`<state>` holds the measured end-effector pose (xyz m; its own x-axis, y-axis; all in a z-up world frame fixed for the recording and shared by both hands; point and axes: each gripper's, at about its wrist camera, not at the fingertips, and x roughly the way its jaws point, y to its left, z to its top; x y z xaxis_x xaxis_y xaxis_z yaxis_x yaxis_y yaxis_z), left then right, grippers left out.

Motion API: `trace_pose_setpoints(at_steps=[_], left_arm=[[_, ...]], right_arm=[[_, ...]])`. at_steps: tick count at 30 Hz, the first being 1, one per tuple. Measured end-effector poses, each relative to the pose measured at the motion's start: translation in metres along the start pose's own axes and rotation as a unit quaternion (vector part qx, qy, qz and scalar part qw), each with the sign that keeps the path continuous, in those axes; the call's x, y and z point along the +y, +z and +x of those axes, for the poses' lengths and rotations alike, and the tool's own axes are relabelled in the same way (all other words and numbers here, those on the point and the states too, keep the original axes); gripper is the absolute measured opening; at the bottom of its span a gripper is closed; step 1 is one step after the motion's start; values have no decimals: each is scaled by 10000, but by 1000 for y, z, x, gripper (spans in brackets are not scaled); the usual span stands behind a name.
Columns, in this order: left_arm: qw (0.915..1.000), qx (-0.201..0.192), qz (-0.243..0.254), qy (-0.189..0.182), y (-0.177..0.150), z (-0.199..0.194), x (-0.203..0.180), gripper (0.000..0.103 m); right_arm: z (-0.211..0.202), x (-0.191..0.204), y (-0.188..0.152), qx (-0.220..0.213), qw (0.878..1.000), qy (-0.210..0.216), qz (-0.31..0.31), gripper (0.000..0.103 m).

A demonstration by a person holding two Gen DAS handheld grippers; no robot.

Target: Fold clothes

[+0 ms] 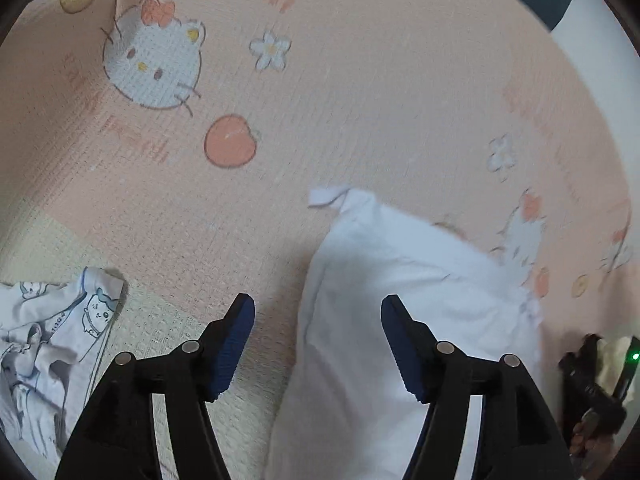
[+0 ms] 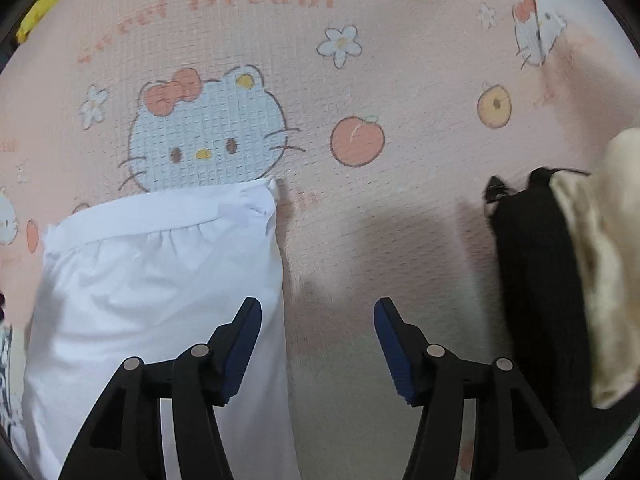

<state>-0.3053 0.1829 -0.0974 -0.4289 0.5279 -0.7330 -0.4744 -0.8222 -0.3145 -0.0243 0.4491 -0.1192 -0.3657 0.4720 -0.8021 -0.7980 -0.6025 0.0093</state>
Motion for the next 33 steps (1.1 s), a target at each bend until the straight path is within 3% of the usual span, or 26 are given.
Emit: trace_pose_setpoints(at_steps=[6,9,13,19,23,25,30,33], left_arm=[[9990,81,353,257,-19,-14,-27,64],[9982,117,477,339,-37,-21,-35,64],[9925,311,1071,497,-62,-22,-51,64],[9790,157,1965,525,-92,-52,-81,64],[9684,15,2451,464,-108,-69,-99,64],[9571,-81,2857,481,-121,-76,-112,64],[9104,-419,4057,700,-156,-83,-149,64],[8908,-440,4475,653,-177,-84,-167,64]], right_arm=[[-47,8,-33,-162,9932,-442,-1064,58],[-47,-5,-39,-25,9969,-98,-779,59],[-59,-30,-57,55,9987,510,-47,59],[-78,-55,-102,375,9976,573,73,59],[-84,-74,-125,649,9938,843,314,59],[-88,-80,-135,789,9915,940,431,59],[-99,-93,-159,903,9877,1134,591,59],[-103,-104,-174,1004,9829,1282,855,59]])
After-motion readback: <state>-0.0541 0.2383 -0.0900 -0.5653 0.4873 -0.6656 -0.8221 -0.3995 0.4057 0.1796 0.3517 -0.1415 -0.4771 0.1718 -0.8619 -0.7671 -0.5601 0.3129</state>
